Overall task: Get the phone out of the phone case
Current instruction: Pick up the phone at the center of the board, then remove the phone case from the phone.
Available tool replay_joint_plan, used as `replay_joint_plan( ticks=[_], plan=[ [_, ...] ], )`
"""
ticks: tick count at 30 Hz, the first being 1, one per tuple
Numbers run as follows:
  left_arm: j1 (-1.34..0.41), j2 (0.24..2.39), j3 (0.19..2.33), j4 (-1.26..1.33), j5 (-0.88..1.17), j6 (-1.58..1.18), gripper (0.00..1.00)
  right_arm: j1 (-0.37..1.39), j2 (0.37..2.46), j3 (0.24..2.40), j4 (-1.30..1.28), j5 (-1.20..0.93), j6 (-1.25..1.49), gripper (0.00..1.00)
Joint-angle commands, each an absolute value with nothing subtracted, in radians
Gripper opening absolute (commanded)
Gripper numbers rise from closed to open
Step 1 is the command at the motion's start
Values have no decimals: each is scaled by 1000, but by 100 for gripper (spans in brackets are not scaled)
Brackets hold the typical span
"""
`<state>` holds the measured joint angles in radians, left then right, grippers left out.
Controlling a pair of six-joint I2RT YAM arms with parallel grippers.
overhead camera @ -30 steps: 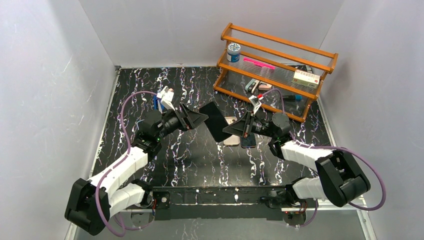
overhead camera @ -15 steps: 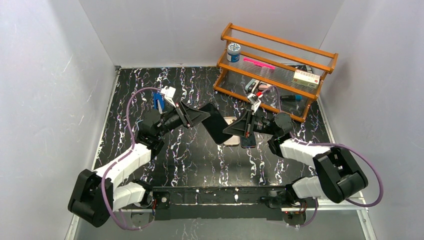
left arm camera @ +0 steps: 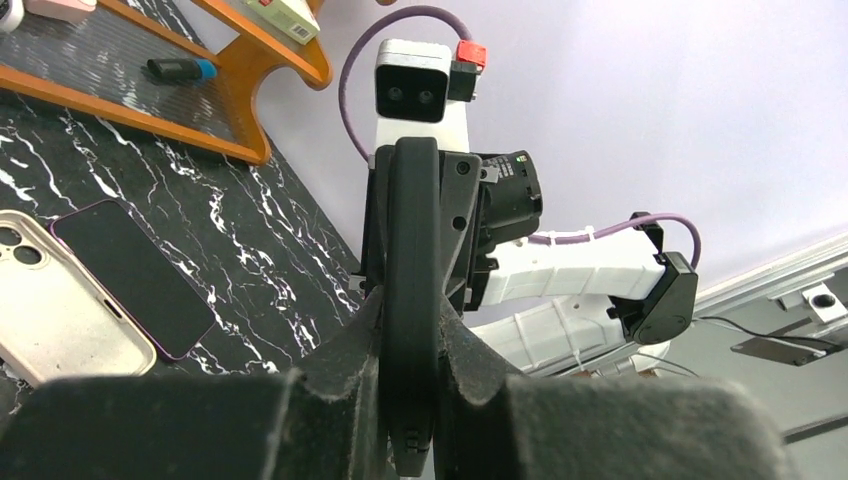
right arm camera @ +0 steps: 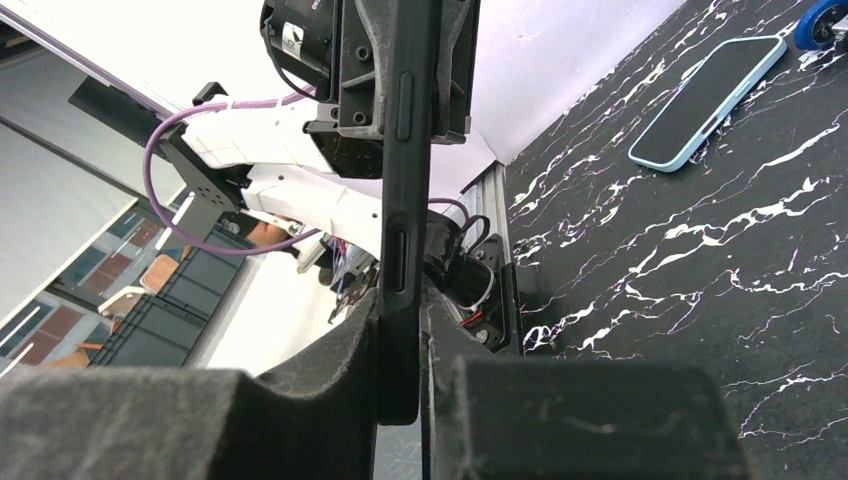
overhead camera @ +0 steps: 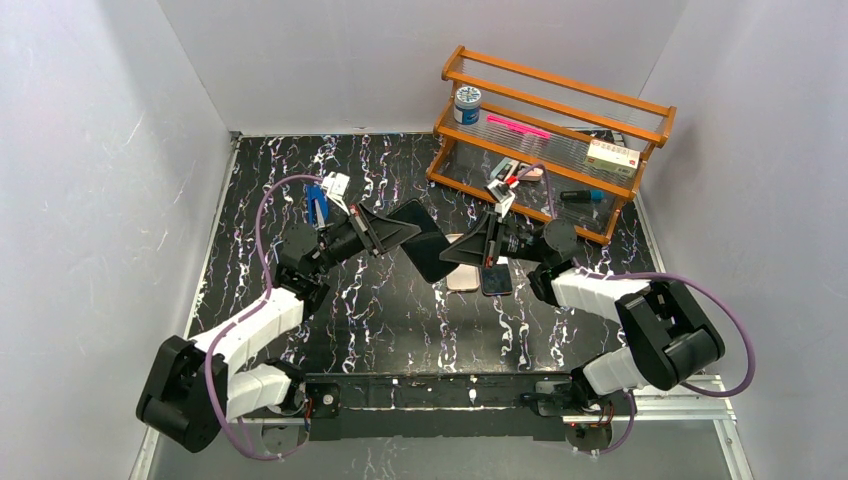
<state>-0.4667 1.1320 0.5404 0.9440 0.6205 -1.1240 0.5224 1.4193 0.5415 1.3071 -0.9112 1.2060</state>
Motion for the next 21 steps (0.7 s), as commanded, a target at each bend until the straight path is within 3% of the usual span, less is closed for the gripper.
replay_joint_plan(
  ticks=[1, 7, 13, 21],
  plan=[
    [-472, 1075, 499, 980, 519, -1158, 0, 547, 1397, 575, 1384, -837, 1169, 29],
    [-472, 996, 446, 993, 325, -1206, 0, 641, 1338, 496, 1325, -700, 1074, 60],
    [-472, 956, 415, 1042, 234, -1264, 0, 702, 1318, 447, 1337, -614, 1036, 62],
    [-474, 939, 387, 1078, 191, -1313, 0, 739, 1345, 463, 1384, -593, 1027, 55]
  ],
)
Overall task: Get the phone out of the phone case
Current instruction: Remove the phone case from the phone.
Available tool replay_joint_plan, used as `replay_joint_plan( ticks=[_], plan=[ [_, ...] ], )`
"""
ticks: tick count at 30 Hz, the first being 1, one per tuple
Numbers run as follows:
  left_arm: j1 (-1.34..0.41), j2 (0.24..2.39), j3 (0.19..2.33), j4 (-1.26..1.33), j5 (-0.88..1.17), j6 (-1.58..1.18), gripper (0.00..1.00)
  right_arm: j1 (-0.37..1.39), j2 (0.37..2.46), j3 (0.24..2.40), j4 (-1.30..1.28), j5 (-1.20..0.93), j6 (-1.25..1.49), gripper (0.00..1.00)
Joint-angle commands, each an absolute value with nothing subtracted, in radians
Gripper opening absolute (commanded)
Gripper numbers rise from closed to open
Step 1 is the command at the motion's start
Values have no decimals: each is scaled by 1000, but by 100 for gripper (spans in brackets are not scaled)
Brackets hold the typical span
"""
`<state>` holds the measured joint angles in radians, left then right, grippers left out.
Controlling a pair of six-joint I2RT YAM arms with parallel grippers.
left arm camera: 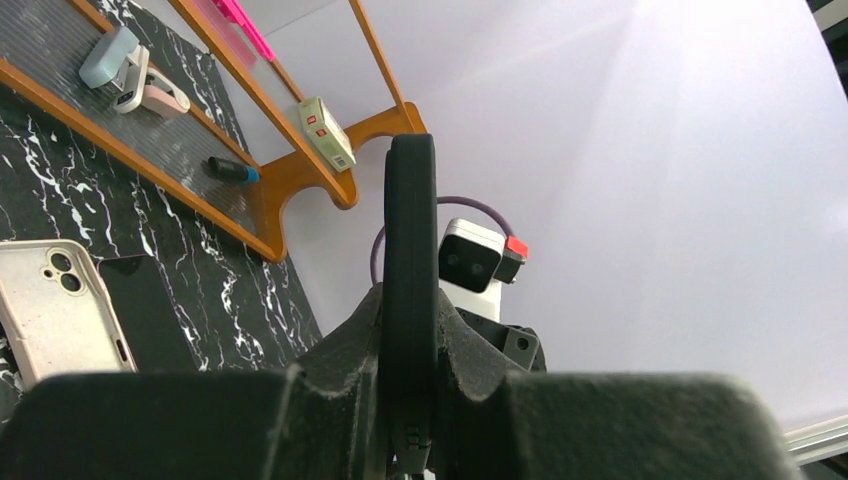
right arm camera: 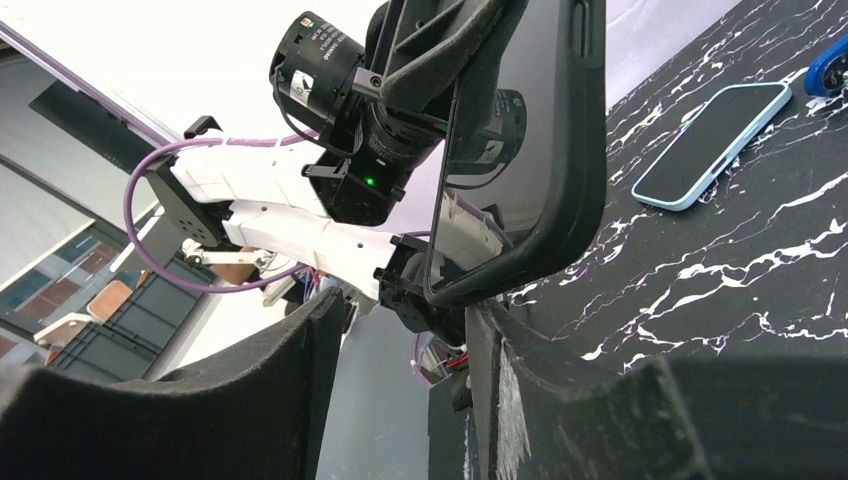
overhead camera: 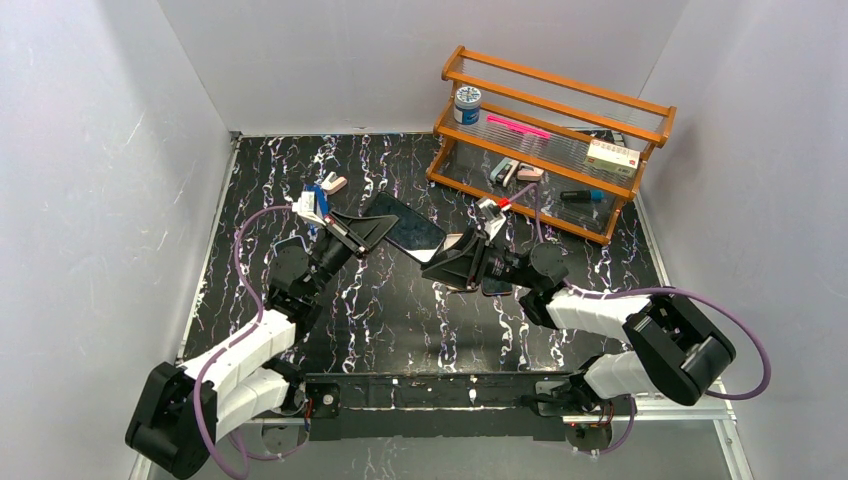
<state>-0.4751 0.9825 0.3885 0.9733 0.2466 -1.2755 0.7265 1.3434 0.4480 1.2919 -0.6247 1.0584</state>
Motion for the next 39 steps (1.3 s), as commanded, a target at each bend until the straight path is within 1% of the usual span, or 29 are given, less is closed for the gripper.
replay_joint_plan(
  ticks=[1, 5, 11, 20, 22, 24, 27, 30, 36, 39],
  plan=[
    [-474, 938, 387, 1078, 192, -1314, 0, 740, 1349, 464, 1389, -587, 1027, 55],
    [-476, 929, 387, 1080, 193, -1318, 0, 741, 1360, 472, 1404, -566, 1028, 53],
    [-483, 927, 384, 1081, 197, -1321, 0, 744, 1384, 486, 1428, -541, 1030, 46],
    [-493, 919, 369, 1080, 193, -1314, 0, 743, 1414, 500, 1484, -531, 1052, 41],
    [-495, 917, 364, 1081, 191, -1318, 0, 742, 1417, 504, 1485, -536, 1049, 37],
    [-494, 917, 361, 1080, 186, -1329, 0, 744, 1420, 506, 1483, -549, 1033, 29],
    [-494, 920, 356, 1078, 172, -1364, 0, 743, 1434, 512, 1480, -601, 984, 20],
    [-494, 937, 355, 1054, 163, -1414, 0, 743, 1450, 509, 1488, -663, 922, 14],
    [-494, 939, 381, 912, 152, -1468, 0, 742, 1464, 515, 1493, -780, 787, 11],
    [-494, 924, 407, 837, 155, -1471, 0, 744, 1449, 530, 1412, -819, 670, 8]
  ],
)
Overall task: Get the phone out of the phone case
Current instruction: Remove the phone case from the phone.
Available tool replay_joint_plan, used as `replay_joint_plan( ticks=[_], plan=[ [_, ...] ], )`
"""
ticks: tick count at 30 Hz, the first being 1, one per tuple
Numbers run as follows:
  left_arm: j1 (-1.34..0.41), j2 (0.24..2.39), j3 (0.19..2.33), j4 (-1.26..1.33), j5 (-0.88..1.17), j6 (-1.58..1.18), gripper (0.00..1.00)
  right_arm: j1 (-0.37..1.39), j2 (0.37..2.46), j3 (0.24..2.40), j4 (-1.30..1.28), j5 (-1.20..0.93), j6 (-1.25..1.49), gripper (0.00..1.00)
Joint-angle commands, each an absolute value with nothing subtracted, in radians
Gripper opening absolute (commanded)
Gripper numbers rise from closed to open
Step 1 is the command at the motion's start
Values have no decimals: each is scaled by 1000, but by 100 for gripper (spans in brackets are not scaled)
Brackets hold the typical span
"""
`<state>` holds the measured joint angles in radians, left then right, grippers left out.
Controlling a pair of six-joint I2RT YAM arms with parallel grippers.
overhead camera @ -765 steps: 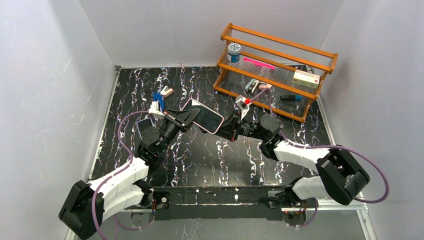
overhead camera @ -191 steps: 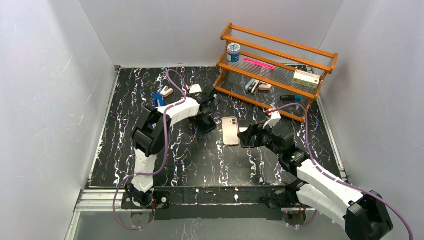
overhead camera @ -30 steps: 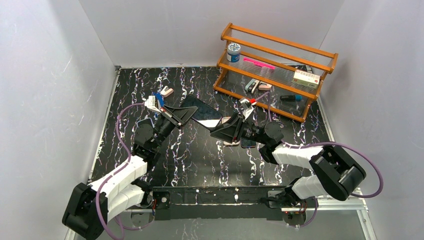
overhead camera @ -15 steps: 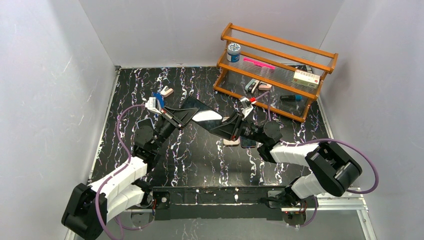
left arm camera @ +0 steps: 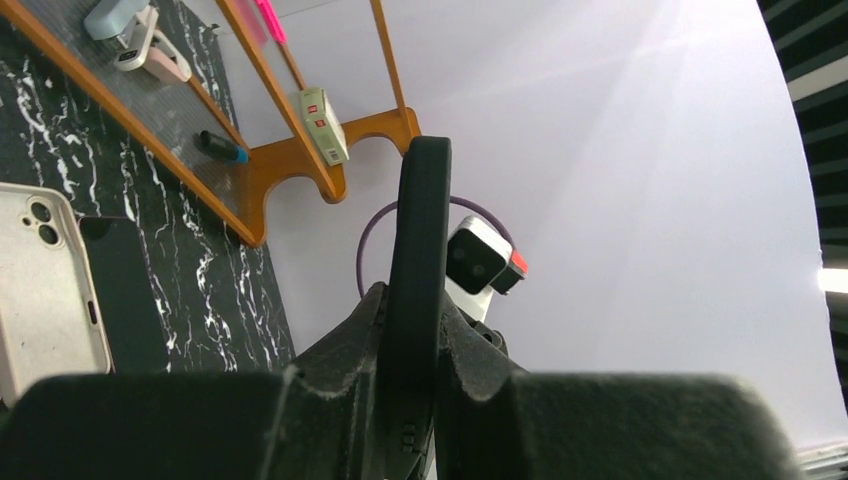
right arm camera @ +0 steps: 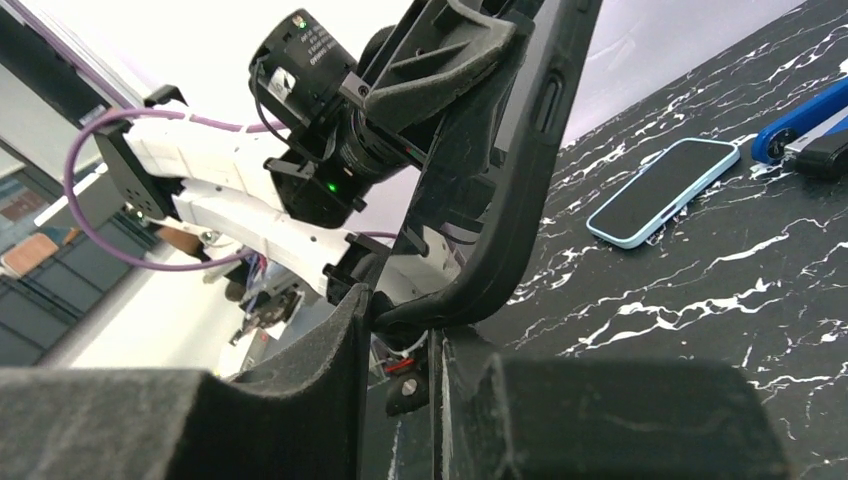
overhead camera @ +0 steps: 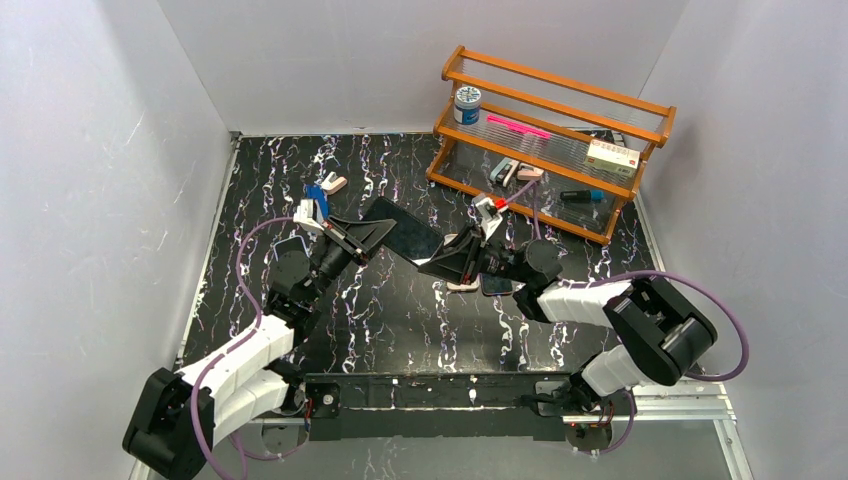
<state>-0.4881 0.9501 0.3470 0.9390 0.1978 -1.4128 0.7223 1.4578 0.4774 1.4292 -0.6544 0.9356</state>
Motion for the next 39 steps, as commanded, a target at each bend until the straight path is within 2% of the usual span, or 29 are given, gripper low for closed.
replay_joint_plan(
  ticks=[1, 5, 10, 16, 23, 27, 32, 39],
  plan=[
    [-494, 919, 424, 808, 158, -1466, 0, 743, 1437, 541, 1369, -832, 625, 8],
    [-494, 904, 458, 714, 172, -1451, 0, 743, 1394, 585, 1193, -859, 439, 2],
    [-494, 910, 484, 657, 202, -1443, 0, 744, 1352, 651, 1000, -863, 233, 1],
    [-492, 919, 509, 636, 241, -1389, 0, 743, 1329, 671, 903, -813, 133, 1],
    [-412, 886, 614, 472, 343, -1083, 0, 673, 1273, 605, 813, -843, 199, 35],
    [-388, 899, 673, 441, 508, -919, 0, 658, 1210, 560, 772, -856, 213, 48],
    [-388, 929, 730, 419, 674, -793, 0, 658, 1192, 602, 670, -883, 194, 57],
    [-388, 940, 761, 452, 819, -738, 0, 669, 1228, 666, 647, -935, 215, 58]
  ],
)
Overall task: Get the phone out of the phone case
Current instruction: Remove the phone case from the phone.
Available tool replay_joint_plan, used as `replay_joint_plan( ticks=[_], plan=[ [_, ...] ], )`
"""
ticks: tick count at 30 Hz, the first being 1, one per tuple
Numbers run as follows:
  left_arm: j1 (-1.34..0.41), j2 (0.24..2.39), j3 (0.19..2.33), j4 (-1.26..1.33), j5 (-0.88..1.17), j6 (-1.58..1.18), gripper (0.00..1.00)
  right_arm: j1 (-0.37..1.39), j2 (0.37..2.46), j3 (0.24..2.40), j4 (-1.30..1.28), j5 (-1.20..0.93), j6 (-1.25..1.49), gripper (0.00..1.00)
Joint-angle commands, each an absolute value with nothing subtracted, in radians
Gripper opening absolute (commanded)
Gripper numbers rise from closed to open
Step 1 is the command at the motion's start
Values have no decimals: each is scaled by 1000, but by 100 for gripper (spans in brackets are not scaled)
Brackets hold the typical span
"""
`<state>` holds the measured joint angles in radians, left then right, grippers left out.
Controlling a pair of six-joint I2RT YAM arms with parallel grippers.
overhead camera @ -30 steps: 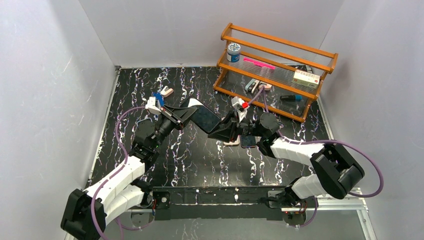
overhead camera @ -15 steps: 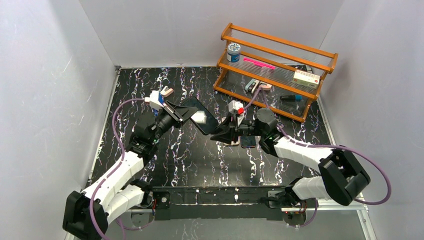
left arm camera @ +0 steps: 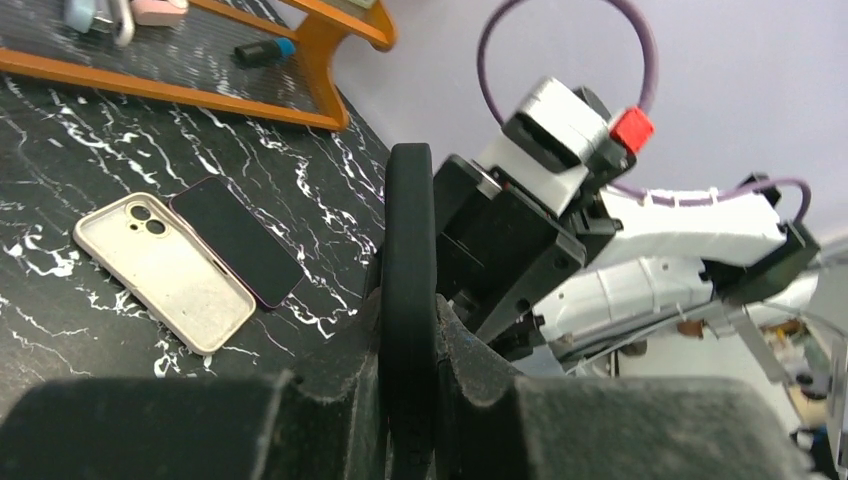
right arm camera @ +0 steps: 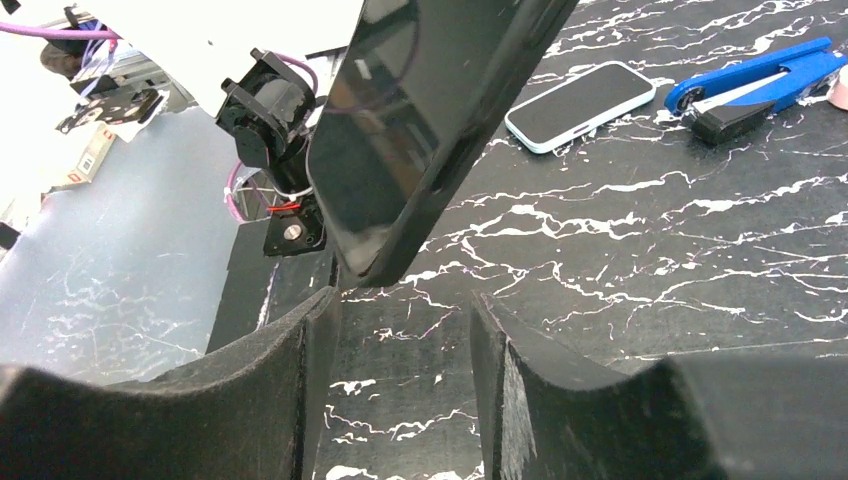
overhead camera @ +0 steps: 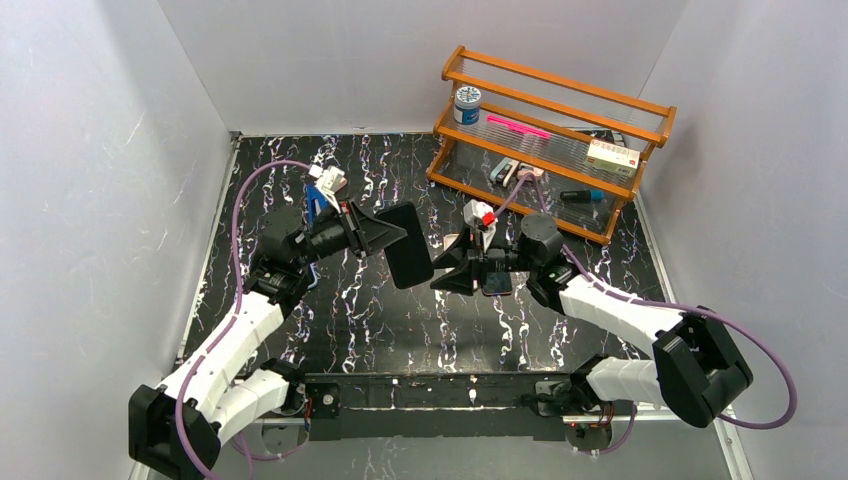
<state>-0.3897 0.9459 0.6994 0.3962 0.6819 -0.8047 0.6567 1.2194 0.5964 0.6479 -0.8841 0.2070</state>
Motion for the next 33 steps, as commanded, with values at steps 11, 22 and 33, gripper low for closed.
replay_joint_plan(
  ticks=[11, 22, 33],
  plan=[
    [-390, 944, 774, 450, 867, -713, 0, 699, 1266, 707, 647, -1017, 208, 43],
    [-390, 986, 796, 460, 860, -872, 0, 728, 1258, 705, 644, -1090, 7, 1],
    [-392, 984, 783, 466, 882, -971, 0, 733, 1288, 827, 496, -1012, -229, 1]
  ],
)
